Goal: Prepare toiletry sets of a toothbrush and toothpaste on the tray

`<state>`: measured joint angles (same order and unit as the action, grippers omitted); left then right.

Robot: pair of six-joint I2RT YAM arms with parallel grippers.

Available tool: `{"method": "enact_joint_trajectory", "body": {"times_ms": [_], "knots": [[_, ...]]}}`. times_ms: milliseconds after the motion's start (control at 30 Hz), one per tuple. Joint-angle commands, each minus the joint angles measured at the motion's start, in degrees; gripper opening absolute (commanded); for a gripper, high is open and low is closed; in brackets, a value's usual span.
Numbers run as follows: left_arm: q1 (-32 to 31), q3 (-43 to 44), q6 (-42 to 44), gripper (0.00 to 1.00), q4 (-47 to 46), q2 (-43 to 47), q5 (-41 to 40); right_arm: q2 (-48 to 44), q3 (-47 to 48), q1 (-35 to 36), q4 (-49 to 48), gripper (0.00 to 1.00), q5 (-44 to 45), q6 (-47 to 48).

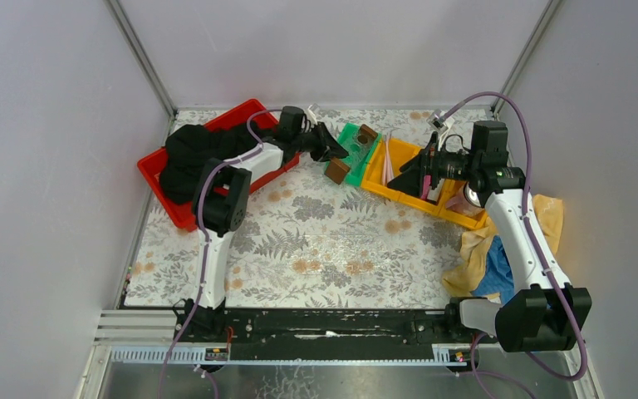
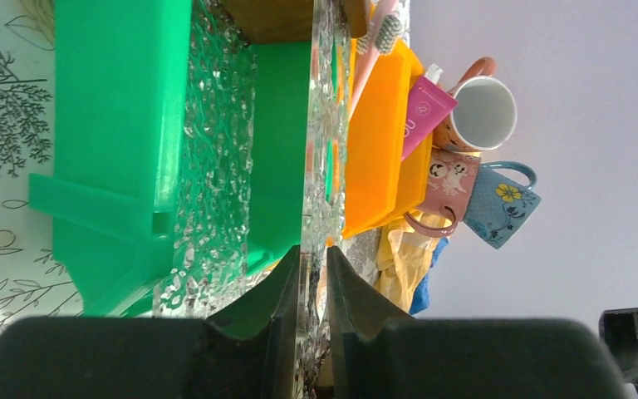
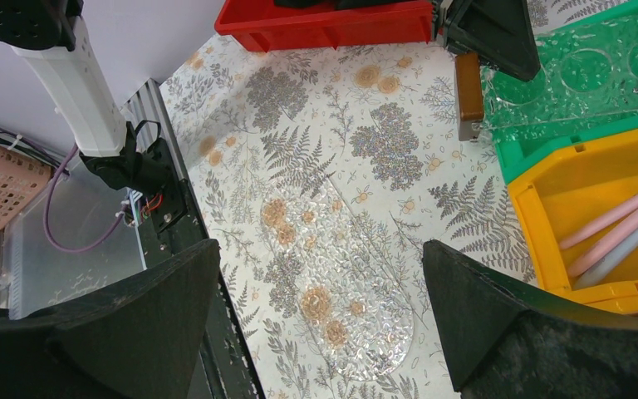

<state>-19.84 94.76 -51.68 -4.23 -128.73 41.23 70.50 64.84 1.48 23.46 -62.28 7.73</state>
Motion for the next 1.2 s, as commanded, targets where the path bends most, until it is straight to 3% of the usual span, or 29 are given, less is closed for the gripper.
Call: {"method": "enact_joint_trajectory", "body": {"times_ms": [0, 300, 667, 900, 1167], "knots": [[0.55, -1.18, -3.88, 0.0, -9.28, 1.95, 3.72, -0.7, 0.3, -0.24, -0.79, 0.99, -1.66, 0.78], [2.46, -5.12, -12.38, 0.0, -23.36, 7.44, 8.55, -0.8, 0.16, -0.24, -0.95, 0.99, -2.26, 0.5], [2.89, -6.29, -12.57, 0.0, -25.2, 12.38, 13.41, -1.41, -0.31, -0.24, -1.27, 0.99, -5.65, 1.78], [3.05, -8.33, 1.91, 0.0, -7.31, 20.39, 23.12, -1.2, 6.13, -0.22, 11.78, 0.99, -11.36, 18.79], [2.98, -13.39, 30.46, 0.0, 17.87, 31.36, 25.95, 0.71, 14.05, -0.2, 20.78, 1.0, -16.29, 27.69]]}}
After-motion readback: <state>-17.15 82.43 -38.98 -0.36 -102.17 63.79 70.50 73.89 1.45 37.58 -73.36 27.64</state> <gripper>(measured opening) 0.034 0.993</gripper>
